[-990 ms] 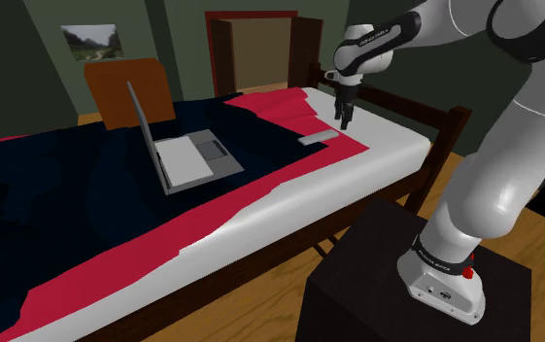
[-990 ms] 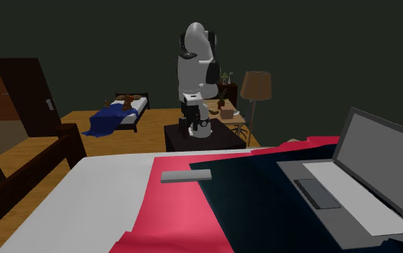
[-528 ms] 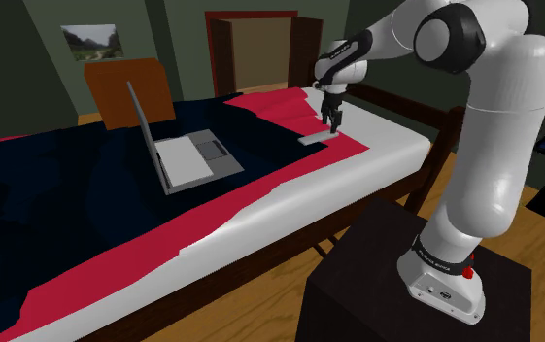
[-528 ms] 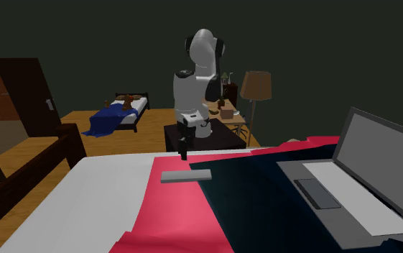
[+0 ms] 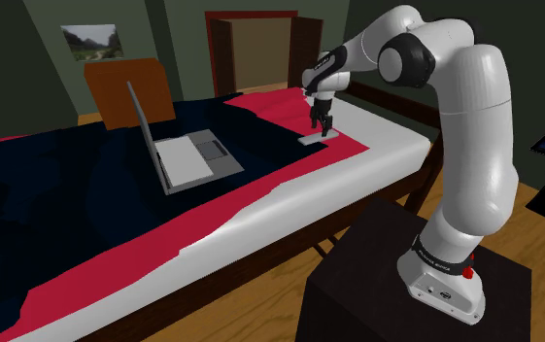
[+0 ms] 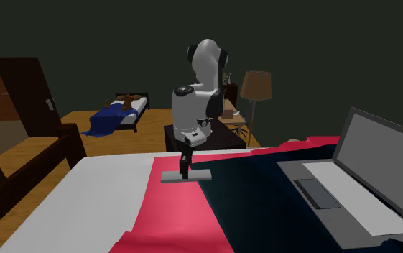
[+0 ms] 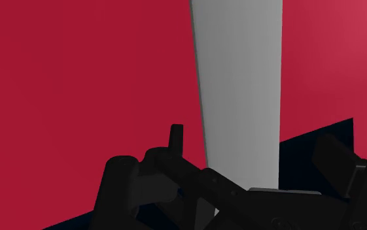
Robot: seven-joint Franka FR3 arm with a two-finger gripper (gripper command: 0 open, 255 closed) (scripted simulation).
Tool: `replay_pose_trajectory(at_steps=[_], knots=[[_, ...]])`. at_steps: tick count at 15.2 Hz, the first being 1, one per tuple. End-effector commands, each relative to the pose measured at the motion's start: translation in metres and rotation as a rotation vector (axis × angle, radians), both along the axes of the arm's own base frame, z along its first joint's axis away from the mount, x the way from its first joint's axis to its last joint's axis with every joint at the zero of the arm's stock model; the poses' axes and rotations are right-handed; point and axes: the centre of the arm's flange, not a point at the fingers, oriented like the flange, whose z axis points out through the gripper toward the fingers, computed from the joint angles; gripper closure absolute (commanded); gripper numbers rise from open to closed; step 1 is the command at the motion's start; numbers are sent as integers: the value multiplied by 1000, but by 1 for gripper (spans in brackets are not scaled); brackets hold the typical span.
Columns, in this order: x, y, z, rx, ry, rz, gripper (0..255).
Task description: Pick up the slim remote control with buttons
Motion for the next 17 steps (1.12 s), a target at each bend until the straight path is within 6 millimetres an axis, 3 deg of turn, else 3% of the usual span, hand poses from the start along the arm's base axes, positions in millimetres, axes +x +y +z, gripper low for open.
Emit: replay_pose_trajectory(at_steps=[1,4,6,7,17], knots=[[0,0,-11,0,0,2,0],[0,0,-29,0,0,2,0],[0,0,-29,0,0,2,0],[0,-1,-30,0,0,2,255],[0,0,-24,0,0,2,255]])
